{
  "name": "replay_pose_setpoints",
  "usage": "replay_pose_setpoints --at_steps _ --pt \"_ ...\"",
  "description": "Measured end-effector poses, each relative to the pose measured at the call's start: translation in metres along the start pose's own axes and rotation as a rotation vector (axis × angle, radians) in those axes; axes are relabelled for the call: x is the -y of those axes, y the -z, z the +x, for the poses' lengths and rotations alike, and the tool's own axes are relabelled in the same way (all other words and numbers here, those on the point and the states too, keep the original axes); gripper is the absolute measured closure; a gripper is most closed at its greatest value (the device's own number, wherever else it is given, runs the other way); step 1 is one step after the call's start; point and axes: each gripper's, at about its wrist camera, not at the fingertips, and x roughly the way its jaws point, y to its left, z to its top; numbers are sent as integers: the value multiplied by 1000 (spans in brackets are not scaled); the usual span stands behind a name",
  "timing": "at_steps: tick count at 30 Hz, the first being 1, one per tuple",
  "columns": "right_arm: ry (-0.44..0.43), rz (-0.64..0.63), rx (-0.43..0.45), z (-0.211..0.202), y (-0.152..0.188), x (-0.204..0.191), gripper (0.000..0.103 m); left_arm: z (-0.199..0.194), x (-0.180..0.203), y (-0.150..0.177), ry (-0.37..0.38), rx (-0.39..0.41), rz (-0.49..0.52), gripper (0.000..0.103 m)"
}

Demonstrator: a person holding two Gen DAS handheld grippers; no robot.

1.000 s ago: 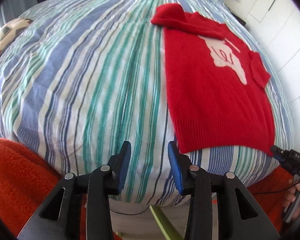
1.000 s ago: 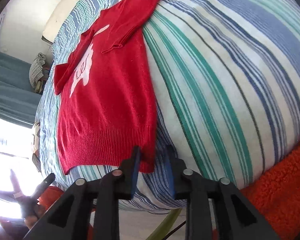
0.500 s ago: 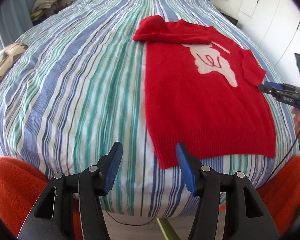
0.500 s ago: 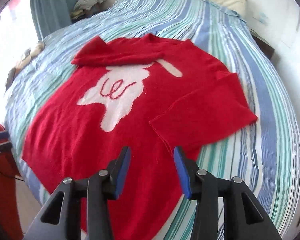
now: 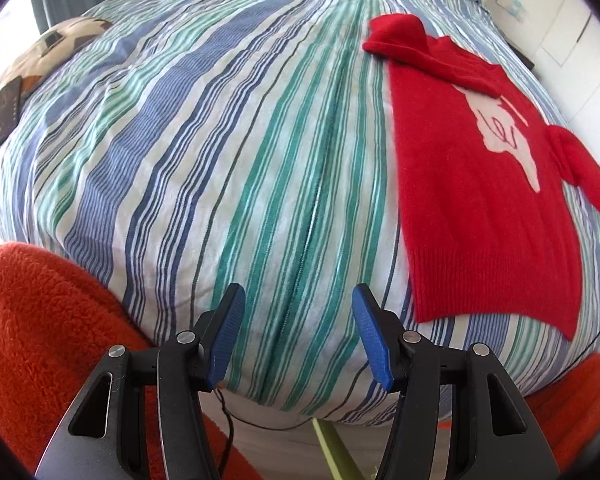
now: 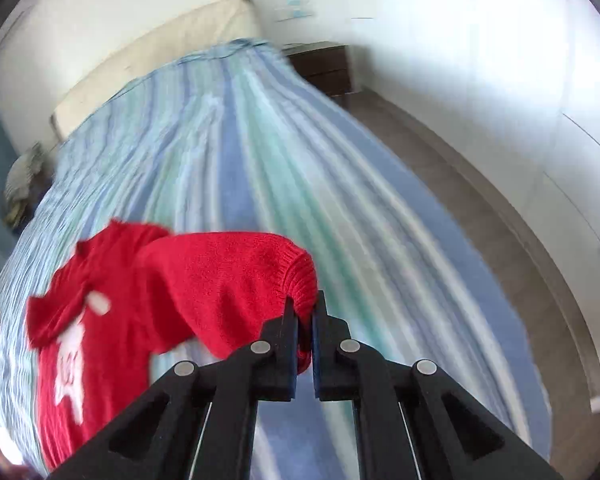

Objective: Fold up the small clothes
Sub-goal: 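Grasp a sleeve cuff with the right tool and stretch it across the bed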

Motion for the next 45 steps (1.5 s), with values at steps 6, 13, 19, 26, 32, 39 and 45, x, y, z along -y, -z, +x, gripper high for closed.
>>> replay_pose_setpoints --at_steps 6,13,19,26,32,39,45 --pt "36 222 -53 19 3 80 98 3 19 4 -35 -3 88 45" --pt "77 370 -109 37 15 112 99 7 12 3 -65 -20 65 45" --pt "-1 347 -103 31 10 115 91 9 16 5 -80 -22 86 45" --pt "-137 584 -53 4 44 139 55 11 23 7 -86 -25 114 45" --pt "-274 778 -32 32 75 135 56 15 24 6 -90 -39 118 45" --pt "-4 636 -16 23 54 126 100 14 8 4 -89 -42 52 45" --pt "94 510 -85 36 47 118 100 20 15 5 -112 -53 91 45"
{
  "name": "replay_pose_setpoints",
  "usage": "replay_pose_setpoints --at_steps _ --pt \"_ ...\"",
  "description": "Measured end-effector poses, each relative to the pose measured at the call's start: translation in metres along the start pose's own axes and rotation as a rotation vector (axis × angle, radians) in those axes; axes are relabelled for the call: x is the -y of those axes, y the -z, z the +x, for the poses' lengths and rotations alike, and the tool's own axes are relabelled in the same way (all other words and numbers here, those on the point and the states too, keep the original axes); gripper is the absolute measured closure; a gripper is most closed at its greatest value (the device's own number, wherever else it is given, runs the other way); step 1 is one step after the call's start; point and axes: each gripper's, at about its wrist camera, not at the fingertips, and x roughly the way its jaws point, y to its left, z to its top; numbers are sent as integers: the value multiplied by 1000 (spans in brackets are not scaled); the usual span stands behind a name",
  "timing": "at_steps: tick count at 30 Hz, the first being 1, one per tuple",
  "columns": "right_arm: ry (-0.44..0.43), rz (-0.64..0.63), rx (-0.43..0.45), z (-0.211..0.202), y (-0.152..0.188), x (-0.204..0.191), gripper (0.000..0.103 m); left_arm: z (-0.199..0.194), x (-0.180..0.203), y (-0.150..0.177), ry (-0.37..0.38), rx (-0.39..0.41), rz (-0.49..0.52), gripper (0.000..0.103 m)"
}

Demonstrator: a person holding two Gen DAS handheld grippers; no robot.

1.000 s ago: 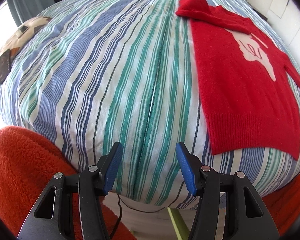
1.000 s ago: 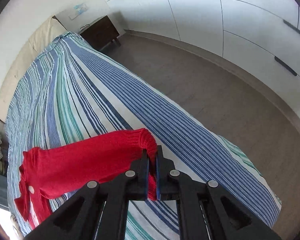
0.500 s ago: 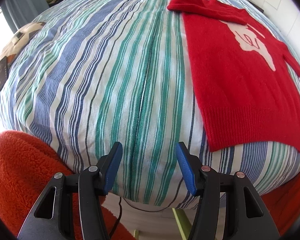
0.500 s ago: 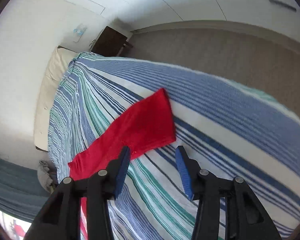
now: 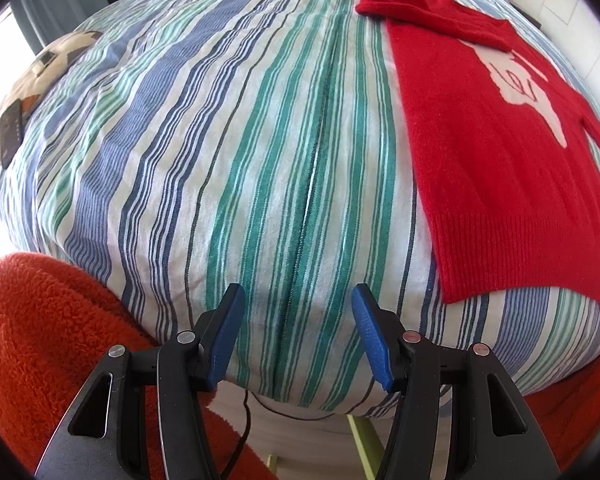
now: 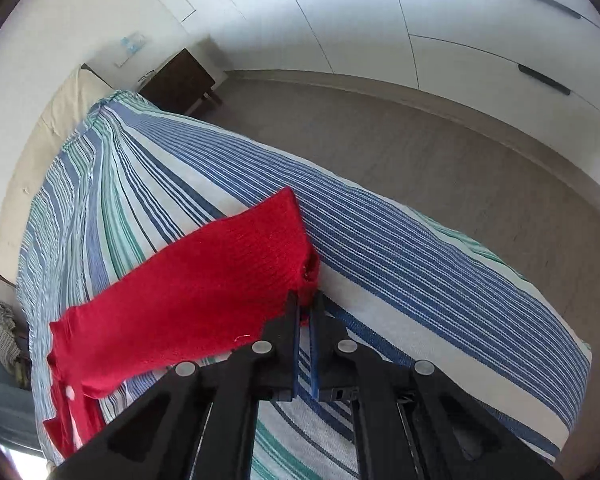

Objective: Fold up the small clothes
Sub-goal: 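Grasp a sleeve cuff with the right tool and stretch it across the bed, then open the right tool to lay the sleeve flat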

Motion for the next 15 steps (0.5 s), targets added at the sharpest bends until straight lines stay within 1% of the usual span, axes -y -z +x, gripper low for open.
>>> replay_pose_setpoints --at_steps 2,4,5,6,7,8,9,10,11,12,13,14,15 --pt "30 -38 14 2 4 -2 100 -5 3 1 -10 13 21 45" --pt "28 -56 24 2 6 -3 99 -12 4 0 -22 16 29 45" --pt "15 -64 26 0 9 -1 92 -18 4 -1 -20 23 30 45" --pt "10 -71 24 -3 9 -1 80 -27 4 -5 -13 36 31 45" --pt "6 -76 29 -11 11 0 64 -38 5 -11 -3 57 35 45" --pt "2 -81 48 -23 14 0 57 -52 7 -20 16 90 45 45" --pt "-5 -96 78 -38 20 0 49 -67 12 -32 35 131 57 45" --pt "-18 -128 105 -52 28 -2 47 -82 17 -47 53 179 71 44" --pt "-40 -168 117 -63 37 -5 47 -97 26 -64 74 229 88 40" --pt "-70 -210 124 -76 48 -8 47 -109 34 -83 101 271 107 31" --pt "-105 -242 127 -87 61 -10 47 -118 46 -103 140 306 131 26" --pt "-142 -264 124 -95 73 -13 45 -123 60 -125 192 325 166 19" --pt "-180 -281 117 -102 86 -15 42 -123 75 -147 246 326 207 17"
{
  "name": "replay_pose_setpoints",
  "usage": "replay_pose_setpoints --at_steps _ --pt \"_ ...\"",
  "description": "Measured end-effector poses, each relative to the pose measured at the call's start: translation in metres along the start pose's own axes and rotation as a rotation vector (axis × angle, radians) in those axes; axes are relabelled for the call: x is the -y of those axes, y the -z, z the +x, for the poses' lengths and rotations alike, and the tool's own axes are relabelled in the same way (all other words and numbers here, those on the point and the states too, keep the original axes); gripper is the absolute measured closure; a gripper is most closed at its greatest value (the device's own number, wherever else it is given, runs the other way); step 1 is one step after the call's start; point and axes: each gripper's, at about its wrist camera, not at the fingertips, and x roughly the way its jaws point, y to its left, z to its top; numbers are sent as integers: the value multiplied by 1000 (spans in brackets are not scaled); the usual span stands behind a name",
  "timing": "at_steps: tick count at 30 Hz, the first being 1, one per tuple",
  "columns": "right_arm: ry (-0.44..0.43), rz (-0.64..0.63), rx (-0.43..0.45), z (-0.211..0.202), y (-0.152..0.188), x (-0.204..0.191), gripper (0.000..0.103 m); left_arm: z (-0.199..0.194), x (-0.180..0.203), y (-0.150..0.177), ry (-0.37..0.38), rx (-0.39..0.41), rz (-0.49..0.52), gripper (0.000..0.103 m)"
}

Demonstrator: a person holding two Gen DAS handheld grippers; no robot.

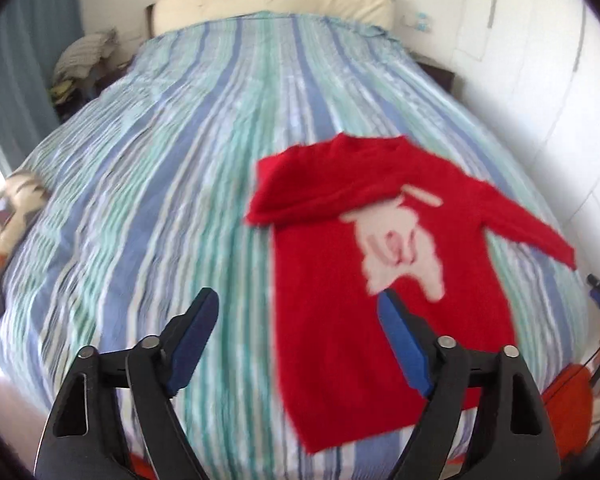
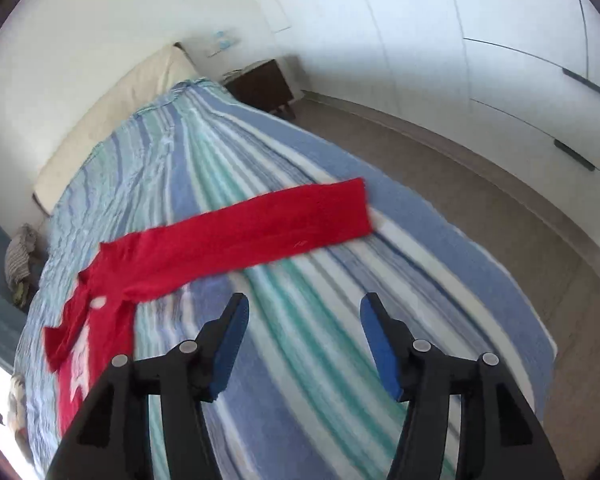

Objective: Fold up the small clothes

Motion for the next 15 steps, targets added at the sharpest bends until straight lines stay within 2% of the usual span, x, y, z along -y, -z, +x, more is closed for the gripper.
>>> replay_pose_setpoints --at_steps 2,3,5,7,10,12,14,15 --pt "-67 -31 -11 -11 23 -14 41 34 15 -43 92 -27 54 17" --pt "-92 -51 -20 -13 35 -25 41 58 23 -63 117 -68 77 17" --pt "-134 -89 -36 -18 56 -42 41 114 39 -97 158 -202 92 17" --pt "-162 -119 -25 -29 71 -53 41 163 52 -119 140 -298 82 19" --pt "-172 -152 -8 -37 83 -62 39 219 60 -135 97 -364 49 26" --pt "-164 -147 -36 -30 84 -62 39 251 63 -141 100 -407 18 42" --pt "-166 -113 -72 -19 82 -56 39 277 64 -144 103 -440 -11 51" --pt "-161 -100 -85 -15 81 -54 39 288 65 -145 95 -449 -26 51"
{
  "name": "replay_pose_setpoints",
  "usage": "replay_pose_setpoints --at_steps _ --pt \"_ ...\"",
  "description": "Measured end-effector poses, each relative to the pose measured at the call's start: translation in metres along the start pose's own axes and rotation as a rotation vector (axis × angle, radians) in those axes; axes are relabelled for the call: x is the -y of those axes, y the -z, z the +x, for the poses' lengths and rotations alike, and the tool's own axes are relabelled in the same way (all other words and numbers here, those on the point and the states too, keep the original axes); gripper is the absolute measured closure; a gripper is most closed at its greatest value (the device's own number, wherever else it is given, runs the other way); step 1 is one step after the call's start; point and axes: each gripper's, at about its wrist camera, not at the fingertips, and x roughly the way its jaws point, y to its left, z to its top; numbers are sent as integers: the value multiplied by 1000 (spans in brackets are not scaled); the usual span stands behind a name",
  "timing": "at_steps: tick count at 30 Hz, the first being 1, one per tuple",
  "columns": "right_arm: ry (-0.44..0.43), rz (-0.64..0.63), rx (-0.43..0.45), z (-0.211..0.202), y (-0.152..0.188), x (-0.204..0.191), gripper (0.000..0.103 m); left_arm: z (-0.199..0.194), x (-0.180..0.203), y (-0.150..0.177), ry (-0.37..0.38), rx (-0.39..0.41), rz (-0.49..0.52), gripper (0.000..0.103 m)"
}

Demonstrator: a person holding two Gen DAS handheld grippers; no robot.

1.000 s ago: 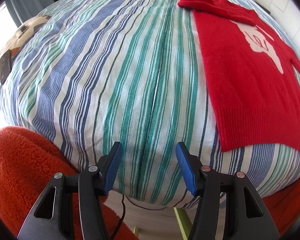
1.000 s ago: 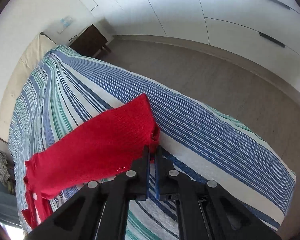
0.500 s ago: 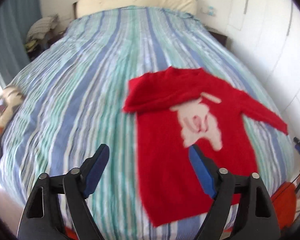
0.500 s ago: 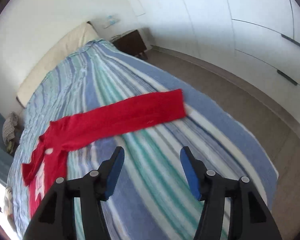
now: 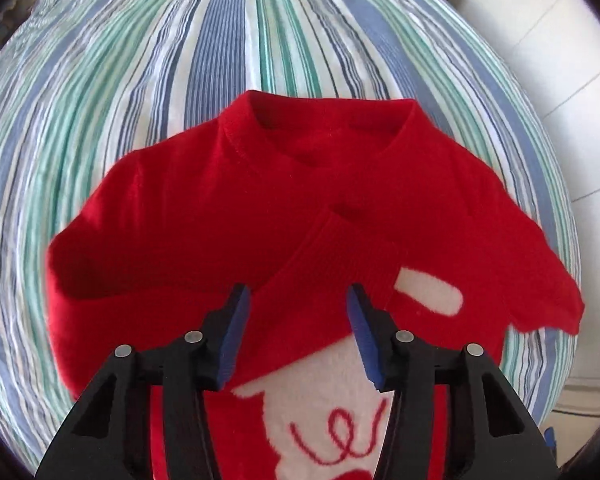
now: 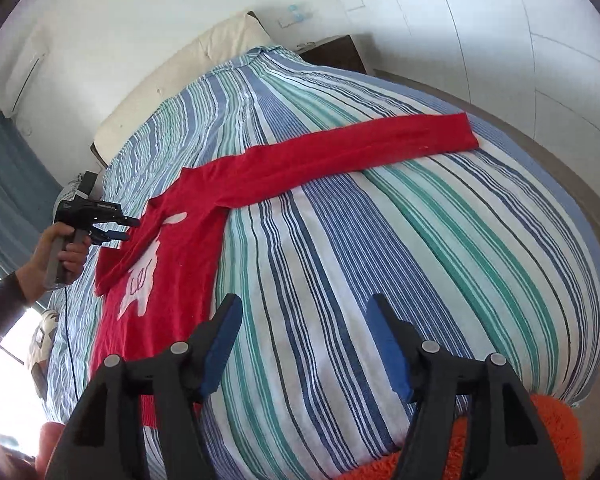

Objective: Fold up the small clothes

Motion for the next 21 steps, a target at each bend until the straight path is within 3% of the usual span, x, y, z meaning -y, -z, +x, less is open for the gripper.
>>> replay_pose_setpoints --at_steps 5,8,10,12,14,17,19,21 --pt "17 6 -4 2 -3 3 39 27 3 -12 4 -2 -1 54" --pt "36 6 -14 6 -4 3 39 29 15 -5 47 8 98 97" --pt "48 1 -16 8 -4 2 39 13 21 4 25 82 155 97" --pt "56 -3 -18 9 -3 1 39 -14 10 14 49 156 137 97" --pt "60 -3 -16 8 -2 1 39 -51 -22 25 90 243 36 97" --pt "60 3 -5 6 -1 2 39 -106 -104 49 106 370 -232 97" --pt "59 4 4 4 0 2 39 -136 -170 75 46 445 -435 97" --pt "59 0 12 2 1 1 39 -152 -229 109 -78 484 -588 97"
